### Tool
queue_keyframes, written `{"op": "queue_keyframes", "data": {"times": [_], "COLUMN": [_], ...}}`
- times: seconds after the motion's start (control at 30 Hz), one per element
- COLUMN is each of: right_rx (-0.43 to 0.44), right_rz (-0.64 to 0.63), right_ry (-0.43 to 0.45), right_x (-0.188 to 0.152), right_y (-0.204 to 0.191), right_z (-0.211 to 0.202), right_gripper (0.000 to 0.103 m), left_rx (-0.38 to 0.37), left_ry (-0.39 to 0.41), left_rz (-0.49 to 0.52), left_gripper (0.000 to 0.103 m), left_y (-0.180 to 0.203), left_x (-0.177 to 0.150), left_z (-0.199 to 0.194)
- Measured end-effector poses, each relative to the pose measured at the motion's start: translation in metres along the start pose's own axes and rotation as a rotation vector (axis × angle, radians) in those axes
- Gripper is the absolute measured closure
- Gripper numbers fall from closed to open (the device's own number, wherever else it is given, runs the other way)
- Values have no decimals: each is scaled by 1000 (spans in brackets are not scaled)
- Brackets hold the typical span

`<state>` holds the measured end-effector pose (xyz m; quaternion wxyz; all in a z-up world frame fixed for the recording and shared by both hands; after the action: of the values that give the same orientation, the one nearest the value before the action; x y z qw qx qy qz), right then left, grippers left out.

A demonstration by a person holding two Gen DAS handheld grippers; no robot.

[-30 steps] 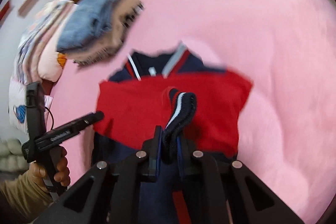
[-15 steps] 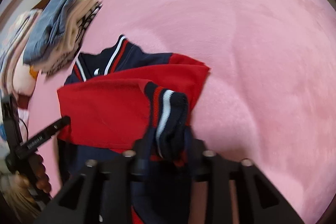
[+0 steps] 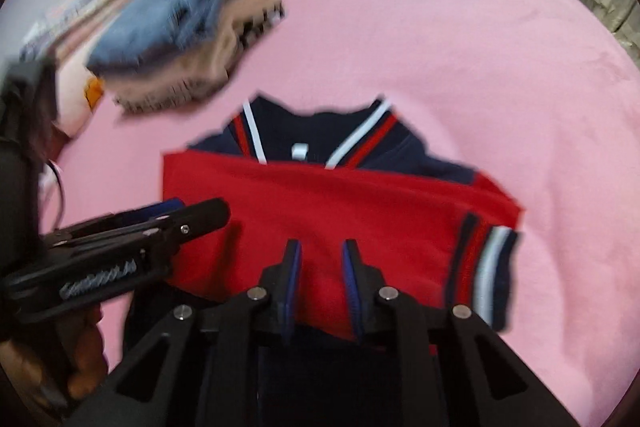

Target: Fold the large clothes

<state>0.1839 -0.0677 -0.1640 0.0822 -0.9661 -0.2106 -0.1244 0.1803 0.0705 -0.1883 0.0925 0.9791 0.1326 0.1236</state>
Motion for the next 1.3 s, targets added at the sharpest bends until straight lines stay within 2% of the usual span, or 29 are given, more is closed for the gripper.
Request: {"op": "queue_keyframes", "data": {"times": [0.07, 0.1, 0.2, 0.27, 0.3, 0.33, 0.37, 0.6, 0.73, 1.03, 1.3], "right_rx": [-68, -110, -166, -58, -62, -110, -123, -72, -70, -52, -31], "right_rz": [6, 20, 99, 139, 133, 115, 106, 203, 197, 209, 180], "right_ry": [-24, -20, 9, 4, 4, 5, 7, -1, -1, -11, 24], "right_x": [1, -1, -11, -18, -19, -21, -22, -15, -13, -17, -16], "right_y": [8, 17, 57, 78, 80, 78, 76, 77, 68, 60, 46], "right_z": [15, 16, 5, -3, -6, -9, -11, -21, -33, -83, -136], "right_gripper": [93, 101, 103, 103, 103, 103, 103, 100, 100, 100, 100], "left_rx": [23, 27, 35, 50, 56, 58, 51, 79, 80, 77, 76], "left_ry": [-16, -12, 0, -7, -12, -19, -22, -51, -60, -27, 11], "left_rz": [8, 21, 50, 59, 57, 52, 47, 43, 40, 54, 57], "left_gripper": [47, 47, 47, 47, 47, 47, 47, 47, 47, 47, 46], "left_y": [-3, -5, -11, -16, -19, -23, -26, -28, -22, -1, 7], "left_x": [1, 1, 3, 3, 3, 3, 2, 0, -1, -4, -13], "left_z": [13, 15, 13, 13, 13, 14, 13, 7, -7, -66, -134]}}
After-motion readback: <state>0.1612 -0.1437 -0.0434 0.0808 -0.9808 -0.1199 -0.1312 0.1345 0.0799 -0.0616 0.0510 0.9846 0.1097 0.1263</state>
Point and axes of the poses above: each gripper's, at about its wrist camera, not at the fingertips, and z roughly the way its jaws point, y to its right, x to its top, the point moved 1 cm from there along z, roughly the way its jaws point, and after that the axes turned 8 degrees about -y, right-handed, at the moved point
